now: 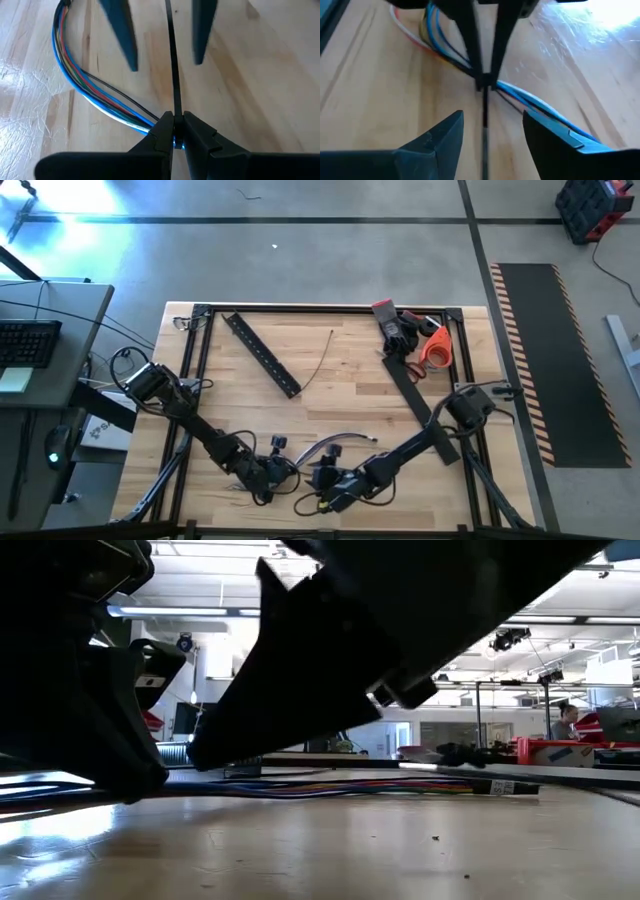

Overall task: Ziptie cables
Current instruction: Wrap the cable wires with the black zip tie

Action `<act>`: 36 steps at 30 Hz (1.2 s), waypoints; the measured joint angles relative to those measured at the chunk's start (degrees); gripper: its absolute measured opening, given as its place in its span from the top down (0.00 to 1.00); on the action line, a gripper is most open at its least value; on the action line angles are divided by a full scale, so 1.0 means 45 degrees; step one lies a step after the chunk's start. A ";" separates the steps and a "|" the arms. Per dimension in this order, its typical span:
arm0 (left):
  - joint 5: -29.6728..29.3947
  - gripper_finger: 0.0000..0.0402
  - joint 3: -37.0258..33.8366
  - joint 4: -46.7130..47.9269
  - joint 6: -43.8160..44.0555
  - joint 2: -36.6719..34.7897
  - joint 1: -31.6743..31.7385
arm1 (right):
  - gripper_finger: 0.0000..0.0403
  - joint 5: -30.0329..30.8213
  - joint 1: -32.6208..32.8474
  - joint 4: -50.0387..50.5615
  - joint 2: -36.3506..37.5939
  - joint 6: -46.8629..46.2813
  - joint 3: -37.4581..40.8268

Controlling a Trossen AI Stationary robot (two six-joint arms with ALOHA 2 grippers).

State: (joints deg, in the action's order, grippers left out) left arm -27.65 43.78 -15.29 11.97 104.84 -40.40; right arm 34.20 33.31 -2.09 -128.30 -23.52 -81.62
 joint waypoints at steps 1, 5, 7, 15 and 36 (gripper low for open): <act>-0.0011 0.97 -0.0002 -0.0018 -0.0002 0.0000 -0.0037 | 0.54 0.0014 -0.0011 -0.0061 -0.0050 0.0002 -0.0005; -0.0132 0.97 0.0003 -0.0255 -0.0009 0.0000 -0.0117 | 0.58 0.0002 0.0011 -0.0041 -0.0194 0.0367 -0.0005; -0.0171 0.97 0.0003 -0.0258 -0.0002 0.0000 -0.0122 | 0.61 0.0005 0.0026 -0.0164 -0.0212 0.0467 -0.0015; -0.0363 0.97 0.0003 -0.0299 0.0175 0.0000 -0.0119 | 0.80 0.0023 -0.0057 -0.0501 -0.0390 0.0342 -0.0015; -0.0014 0.74 0.0003 -0.0203 -0.0015 0.0024 -0.0083 | 1.00 0.0003 -0.0042 -0.0544 -0.0424 -0.0130 -0.0015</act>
State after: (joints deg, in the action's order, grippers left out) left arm -27.71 43.79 -16.21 11.90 104.95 -40.77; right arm 34.22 33.12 -4.54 -130.21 -24.10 -81.69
